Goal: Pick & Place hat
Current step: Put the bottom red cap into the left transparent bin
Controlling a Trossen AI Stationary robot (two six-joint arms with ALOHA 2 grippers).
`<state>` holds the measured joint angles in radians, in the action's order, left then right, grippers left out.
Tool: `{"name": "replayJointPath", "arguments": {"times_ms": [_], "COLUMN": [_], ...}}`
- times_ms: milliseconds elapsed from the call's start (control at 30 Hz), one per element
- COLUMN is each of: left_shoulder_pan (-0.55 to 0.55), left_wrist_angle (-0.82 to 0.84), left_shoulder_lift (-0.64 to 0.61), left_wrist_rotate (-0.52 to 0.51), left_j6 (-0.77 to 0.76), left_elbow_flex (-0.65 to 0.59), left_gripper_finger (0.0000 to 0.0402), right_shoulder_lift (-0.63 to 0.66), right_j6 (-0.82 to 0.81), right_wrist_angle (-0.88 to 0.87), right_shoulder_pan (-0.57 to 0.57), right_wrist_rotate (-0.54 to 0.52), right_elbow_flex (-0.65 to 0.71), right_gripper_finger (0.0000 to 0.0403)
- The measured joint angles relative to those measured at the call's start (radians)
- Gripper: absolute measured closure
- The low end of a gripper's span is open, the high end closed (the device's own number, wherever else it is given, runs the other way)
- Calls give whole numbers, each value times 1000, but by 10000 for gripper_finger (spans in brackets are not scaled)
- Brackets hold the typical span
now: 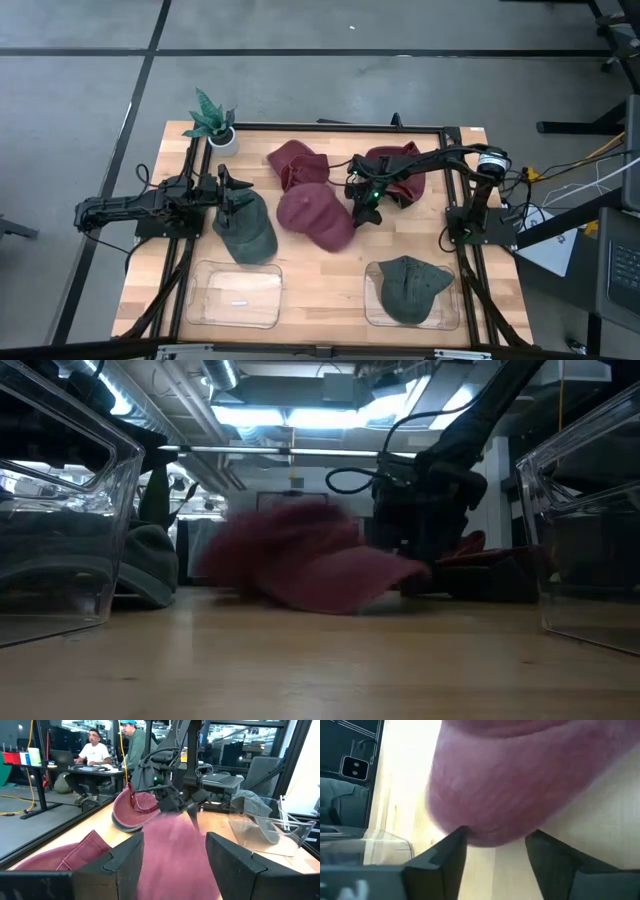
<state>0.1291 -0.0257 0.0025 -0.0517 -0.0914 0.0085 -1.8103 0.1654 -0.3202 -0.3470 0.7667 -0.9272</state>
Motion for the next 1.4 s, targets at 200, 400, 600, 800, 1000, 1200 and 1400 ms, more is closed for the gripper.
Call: {"name": "replayJointPath", "arguments": {"times_ms": [200, 400, 600, 800, 1000, 1200, 1400], "left_shoulder_pan": [0, 0, 0, 0, 0, 0, 0], "left_wrist_angle": [0, 0, 0, 0, 0, 0, 0], "left_shoulder_lift": [0, 0, 0, 0, 0, 0, 0], "left_wrist_rotate": [0, 0, 0, 0, 0, 0, 0], "left_j6": [0, 0, 0, 0, 0, 0, 0], "left_elbow_flex": [0, 0, 0, 0, 0, 0, 0], "left_gripper_finger": [192, 192, 192, 192, 192, 192, 192], "right_shoulder_lift": [0, 35, 98, 115, 110, 100, 52], "right_j6": [0, 66, 245, 414, 525, 528, 527], "right_wrist_angle": [-22, -96, -233, -260, -219, -133, -85], "right_shoulder_pan": [0, 2, 28, 68, 114, 150, 178], "right_wrist_rotate": [-15, -148, -336, -481, -568, -592, -596], "right_elbow_flex": [-23, -99, -215, -342, -411, -416, -416], "right_gripper_finger": [145, 132, 131, 131, 131, 131, 131]}}
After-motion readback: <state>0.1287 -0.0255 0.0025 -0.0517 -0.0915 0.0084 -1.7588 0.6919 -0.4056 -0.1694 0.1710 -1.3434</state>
